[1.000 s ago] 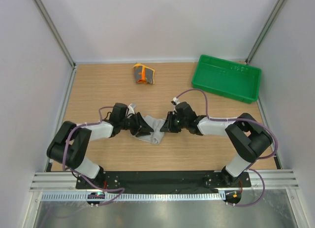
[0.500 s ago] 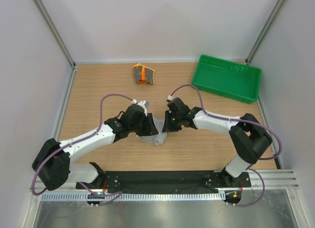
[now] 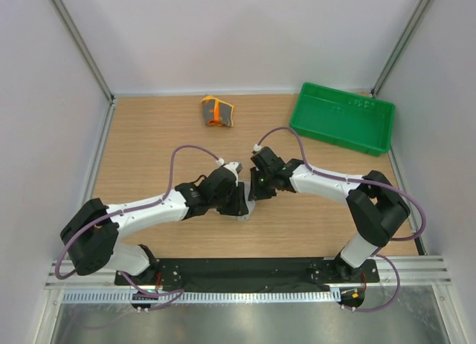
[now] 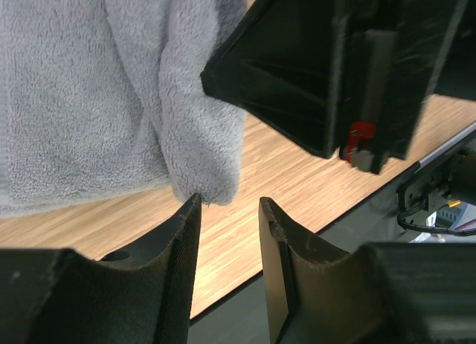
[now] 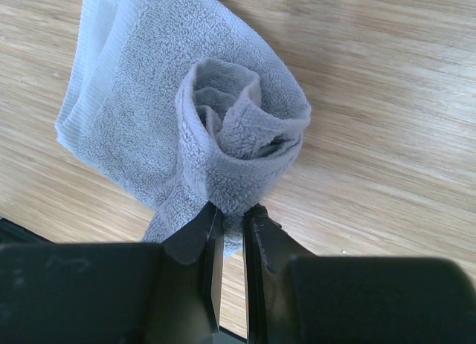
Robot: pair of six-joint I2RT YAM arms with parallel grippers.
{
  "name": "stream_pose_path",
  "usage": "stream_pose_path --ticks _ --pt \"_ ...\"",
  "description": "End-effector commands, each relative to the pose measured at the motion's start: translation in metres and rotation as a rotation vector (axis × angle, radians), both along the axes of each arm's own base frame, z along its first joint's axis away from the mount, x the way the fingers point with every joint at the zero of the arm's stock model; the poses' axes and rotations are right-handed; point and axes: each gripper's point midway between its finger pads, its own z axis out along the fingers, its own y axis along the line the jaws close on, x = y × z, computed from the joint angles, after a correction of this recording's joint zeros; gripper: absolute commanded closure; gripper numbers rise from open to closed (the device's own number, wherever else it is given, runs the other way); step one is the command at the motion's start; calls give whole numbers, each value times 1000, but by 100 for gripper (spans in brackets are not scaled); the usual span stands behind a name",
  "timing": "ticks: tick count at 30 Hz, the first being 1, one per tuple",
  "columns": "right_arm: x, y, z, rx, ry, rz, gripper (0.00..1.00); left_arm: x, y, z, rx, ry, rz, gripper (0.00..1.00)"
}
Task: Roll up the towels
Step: Roll the towel
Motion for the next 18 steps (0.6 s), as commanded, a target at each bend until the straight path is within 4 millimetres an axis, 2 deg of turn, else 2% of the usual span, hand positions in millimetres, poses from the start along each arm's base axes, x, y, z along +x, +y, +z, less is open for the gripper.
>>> stream_pose_path --ticks 1,5,14,16,18 --pt "4 4 9 -10 -14 -9 99 17 -19 29 -60 -90 2 62" --pt "5 5 13 -20 -24 -11 99 13 -23 37 -58 -122 -19 62" --pt "5 3 7 -44 -15 -26 99 3 -35 62 -125 -126 -74 62" --pt "5 4 9 -36 -18 -25 99 6 -32 59 -105 -139 -64 62" --pt "5 5 11 -30 -18 -22 99 7 -30 47 -74 -129 -61 63"
